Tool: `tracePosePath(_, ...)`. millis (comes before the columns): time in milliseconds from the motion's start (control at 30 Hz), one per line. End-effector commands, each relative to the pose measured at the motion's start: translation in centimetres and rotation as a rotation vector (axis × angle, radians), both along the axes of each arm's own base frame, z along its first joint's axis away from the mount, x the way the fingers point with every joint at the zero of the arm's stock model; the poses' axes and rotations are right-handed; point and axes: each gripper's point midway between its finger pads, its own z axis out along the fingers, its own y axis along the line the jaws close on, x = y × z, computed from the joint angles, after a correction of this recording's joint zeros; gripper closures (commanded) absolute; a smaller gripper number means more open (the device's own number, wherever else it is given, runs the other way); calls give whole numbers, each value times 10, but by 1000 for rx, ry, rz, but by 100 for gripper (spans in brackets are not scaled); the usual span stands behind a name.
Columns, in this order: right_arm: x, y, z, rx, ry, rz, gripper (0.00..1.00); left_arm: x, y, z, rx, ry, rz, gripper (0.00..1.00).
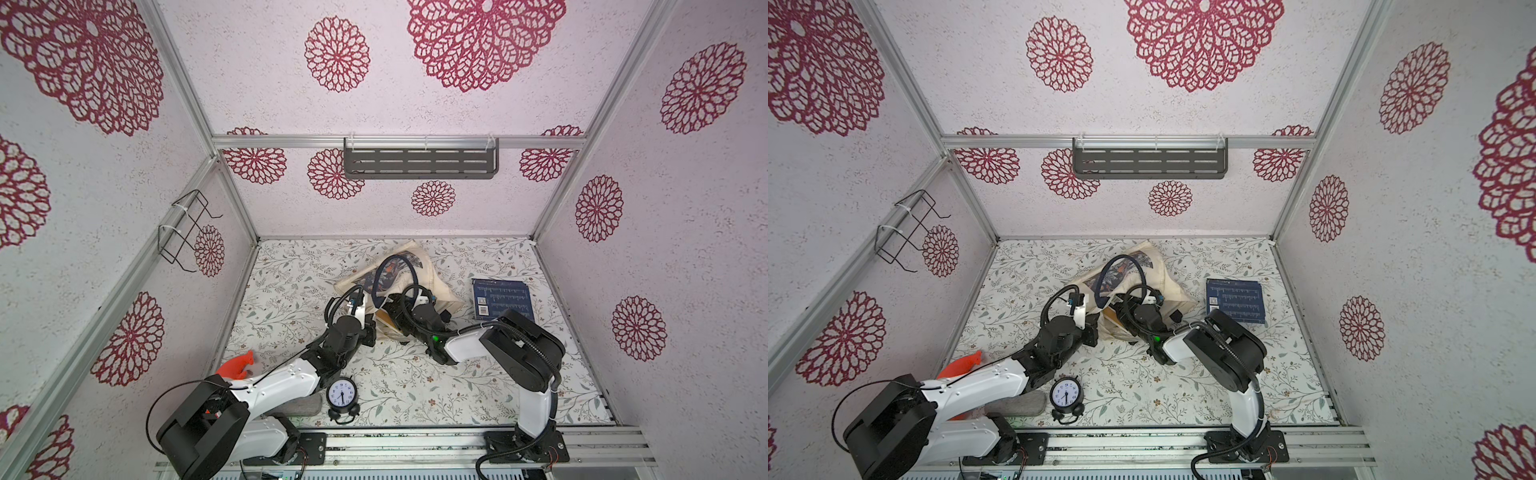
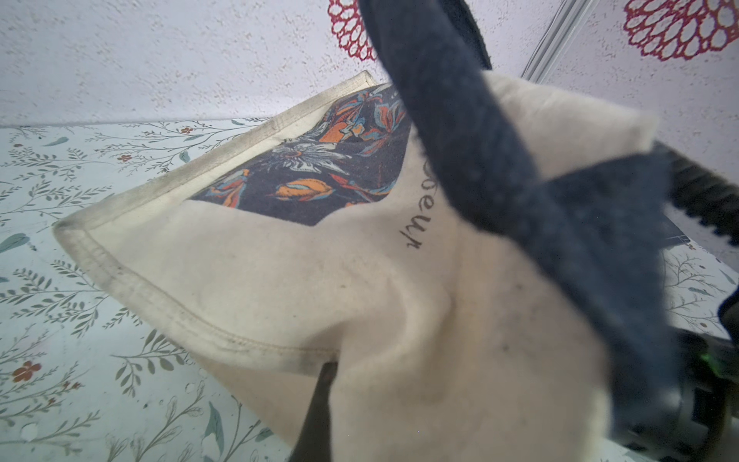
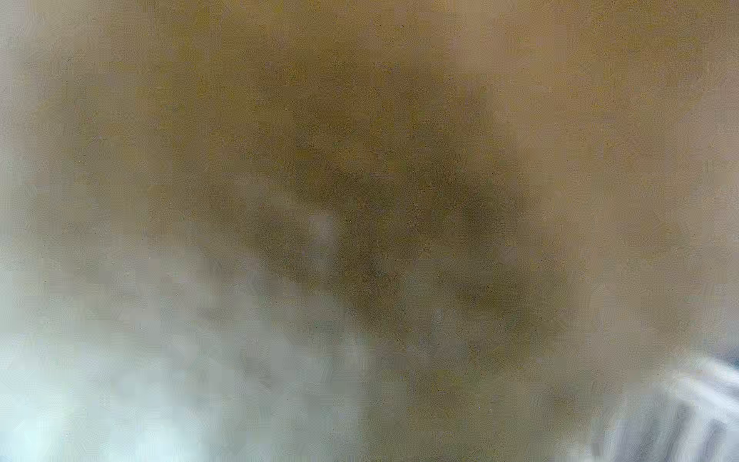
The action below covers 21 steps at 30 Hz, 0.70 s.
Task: Take out the books from the canvas bag
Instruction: Pick up the book from the canvas bag.
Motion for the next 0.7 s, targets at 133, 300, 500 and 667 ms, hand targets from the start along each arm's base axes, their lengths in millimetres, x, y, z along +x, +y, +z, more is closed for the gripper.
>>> tracePosePath(133, -20, -19, 53, -33, -130, -9, 82, 5, -11, 12, -13, -22, -20, 100)
tracePosePath(300, -32, -31, 61, -54, -146, -4, 81, 6, -11, 10, -8, -16, -15, 100)
tracePosePath(500, -51, -43, 61, -94, -171, 26, 70, 6, -11, 11, -9, -14, -16, 100)
tracePosePath(667, -52, -59, 57, -113, -212, -12, 56, 6, -12, 10, -6, -9, -18, 100)
